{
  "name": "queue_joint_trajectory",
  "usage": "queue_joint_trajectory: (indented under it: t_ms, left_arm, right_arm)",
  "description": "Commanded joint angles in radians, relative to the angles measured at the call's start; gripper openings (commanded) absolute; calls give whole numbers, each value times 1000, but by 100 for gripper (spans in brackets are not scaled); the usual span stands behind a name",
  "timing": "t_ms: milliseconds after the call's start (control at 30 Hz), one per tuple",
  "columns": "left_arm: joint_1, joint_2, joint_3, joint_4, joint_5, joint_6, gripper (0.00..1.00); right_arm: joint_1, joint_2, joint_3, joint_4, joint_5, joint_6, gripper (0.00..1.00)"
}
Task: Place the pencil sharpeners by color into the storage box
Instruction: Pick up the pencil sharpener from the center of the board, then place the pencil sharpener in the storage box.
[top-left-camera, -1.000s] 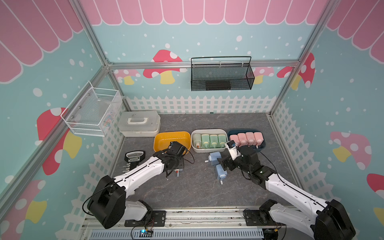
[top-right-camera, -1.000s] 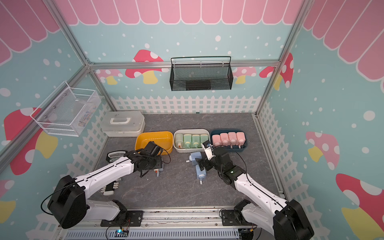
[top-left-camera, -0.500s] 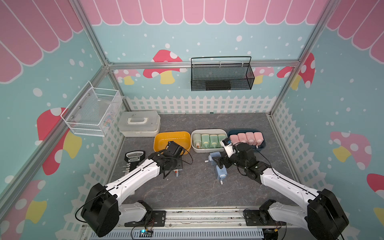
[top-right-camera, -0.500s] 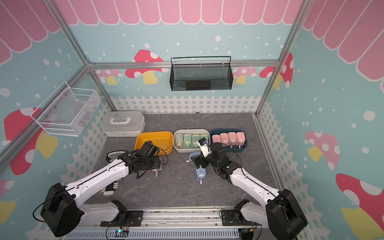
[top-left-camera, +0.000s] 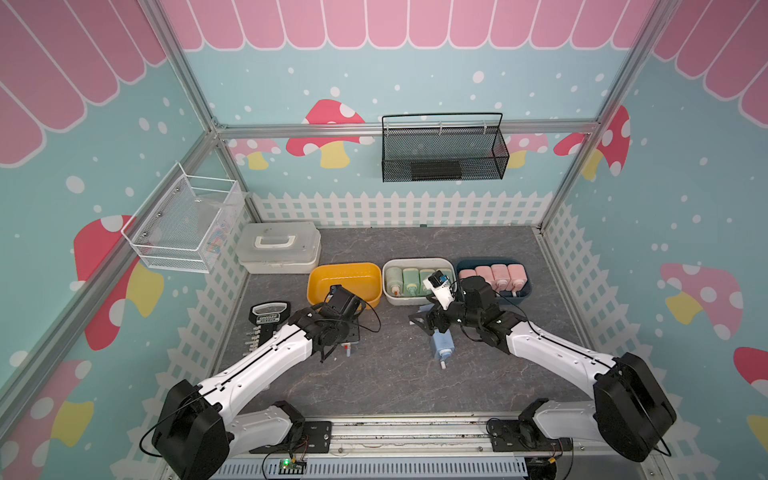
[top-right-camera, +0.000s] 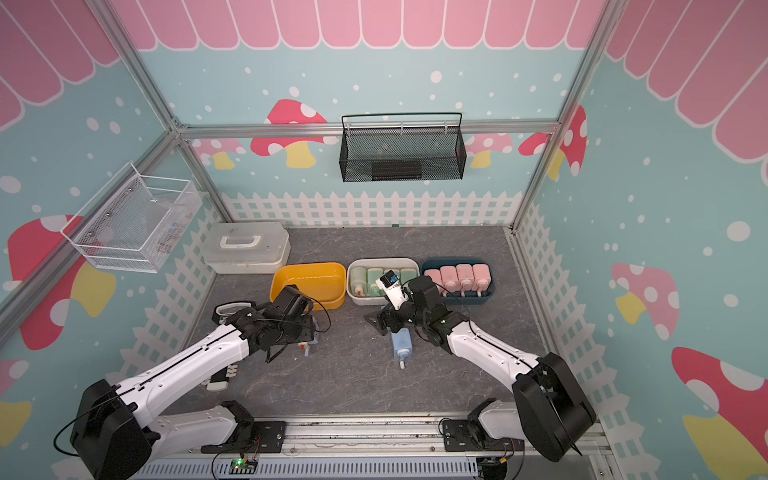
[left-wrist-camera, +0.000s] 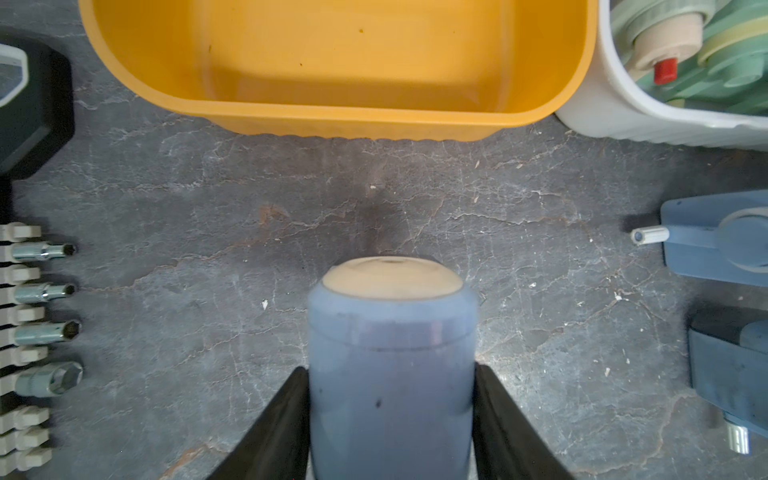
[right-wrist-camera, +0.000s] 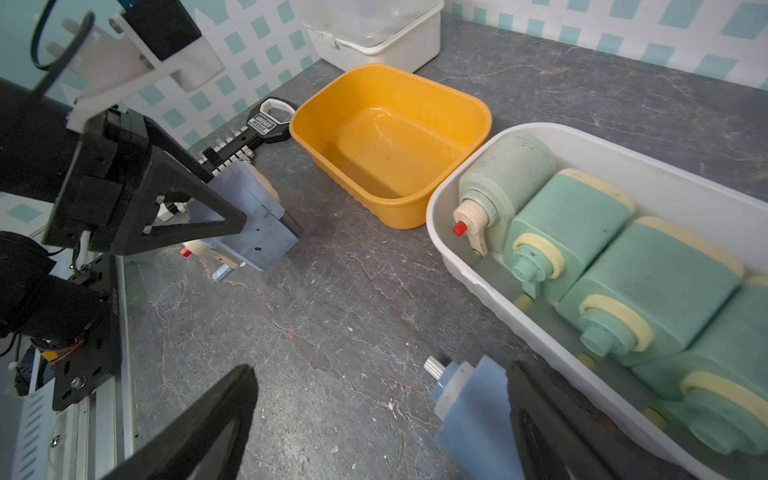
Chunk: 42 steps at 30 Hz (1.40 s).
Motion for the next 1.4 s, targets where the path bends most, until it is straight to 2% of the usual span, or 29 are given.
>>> queue_joint_trajectory:
  t_ms: [0,100,300,433,500,633,800,1033,1133,1167,1367]
  left_arm:
    - [5,-38,-8,-5,-25,-17,0]
    - [14,-57,-5,-19,-23,-19,0]
    - [41,-94,40,-68,-2,-31,0]
    - [65,-106,94,-87,13,-18,0]
    - [72,-102,124,-91,15,-5,0]
    - [87,-67,190,-90,14,32,0]
    - [116,13,267,-49,17,92,0]
    - [156,161,380,44,84,196,0]
    - [170,214,406,82,121,217,0]
    - [196,228,411,89,119,221,0]
    - [222,297,406,183,120,240,0]
  right_arm:
    - [23,51,42,8,-24,24,91]
    - [38,103,80,-1,-10,37,88]
    - [72,184,149,-10,96,109,81]
    - [86,224,167,30,72,148,79]
    - [96,243,183,30,69,154,74]
    - [122,278,213,30,87,161,59]
    - [144,337,276,45,99,166,28]
    - [171,458,389,58,209,200,1]
    - [176,504,431,55,246,209,0]
    - [177,517,445,49,256,211,0]
    - [182,607,523,-8,352,218,0]
